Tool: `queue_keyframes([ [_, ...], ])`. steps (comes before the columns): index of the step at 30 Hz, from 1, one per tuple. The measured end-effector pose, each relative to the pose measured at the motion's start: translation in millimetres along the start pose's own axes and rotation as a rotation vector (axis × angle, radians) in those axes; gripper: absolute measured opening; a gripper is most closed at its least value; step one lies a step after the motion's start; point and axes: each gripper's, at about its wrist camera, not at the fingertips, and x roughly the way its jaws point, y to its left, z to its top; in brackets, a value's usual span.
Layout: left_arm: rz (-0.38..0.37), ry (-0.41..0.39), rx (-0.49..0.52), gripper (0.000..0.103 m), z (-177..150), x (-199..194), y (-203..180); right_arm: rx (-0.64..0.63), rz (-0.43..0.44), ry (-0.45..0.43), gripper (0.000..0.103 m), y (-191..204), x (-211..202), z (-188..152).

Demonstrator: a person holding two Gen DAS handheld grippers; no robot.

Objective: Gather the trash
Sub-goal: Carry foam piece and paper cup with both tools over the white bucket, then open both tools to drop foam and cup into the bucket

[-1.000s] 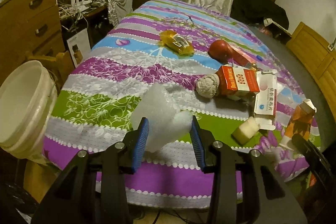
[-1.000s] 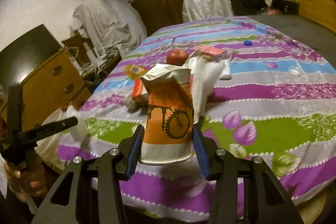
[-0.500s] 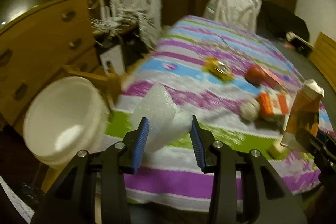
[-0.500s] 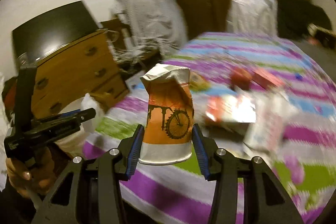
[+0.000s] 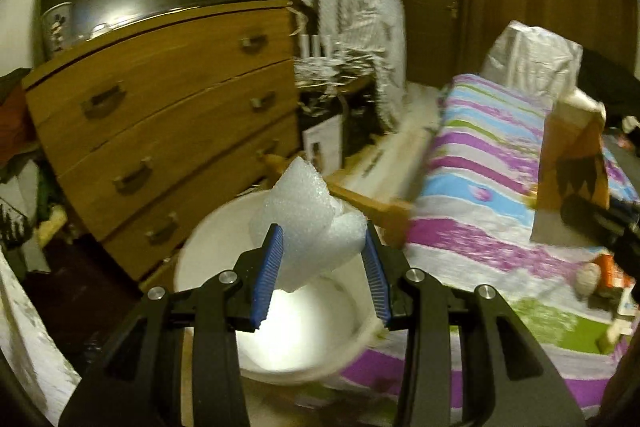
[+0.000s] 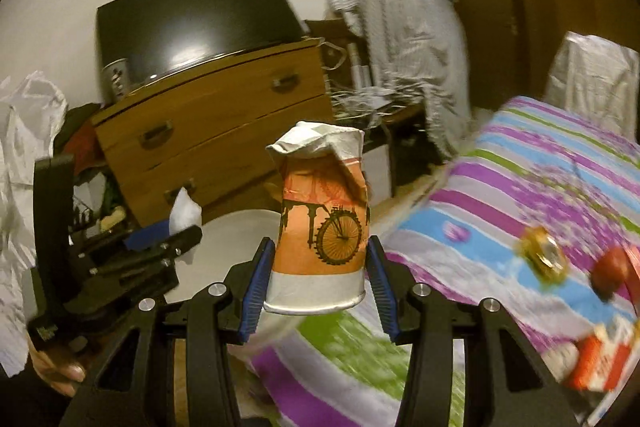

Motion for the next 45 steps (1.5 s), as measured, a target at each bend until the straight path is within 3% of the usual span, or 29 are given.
queue_keyframes([
  [7, 0.082, 0.033, -0.02, 0.039, 9, 28, 48, -0.057, 0.064, 0.078, 0.049, 45, 78, 43],
  [17, 0.094, 0.074, -0.04, 0.039, 15, 61, 80, -0.09, 0.082, 0.189, 0.049, 77, 158, 53],
  [32, 0.078, 0.12, -0.037, 0.039, 2, 89, 86, -0.128, 0.088, 0.295, 0.049, 88, 201, 32],
  [41, 0.062, 0.131, -0.046, 0.039, 2, 98, 91, -0.163, 0.101, 0.301, 0.05, 98, 210, 34],
  [43, 0.062, 0.132, -0.046, 0.039, 2, 99, 91, -0.173, 0.098, 0.293, 0.053, 100, 211, 35],
  [45, 0.061, 0.133, -0.048, 0.04, 1, 100, 92, -0.178, 0.088, 0.29, 0.065, 100, 212, 36],
])
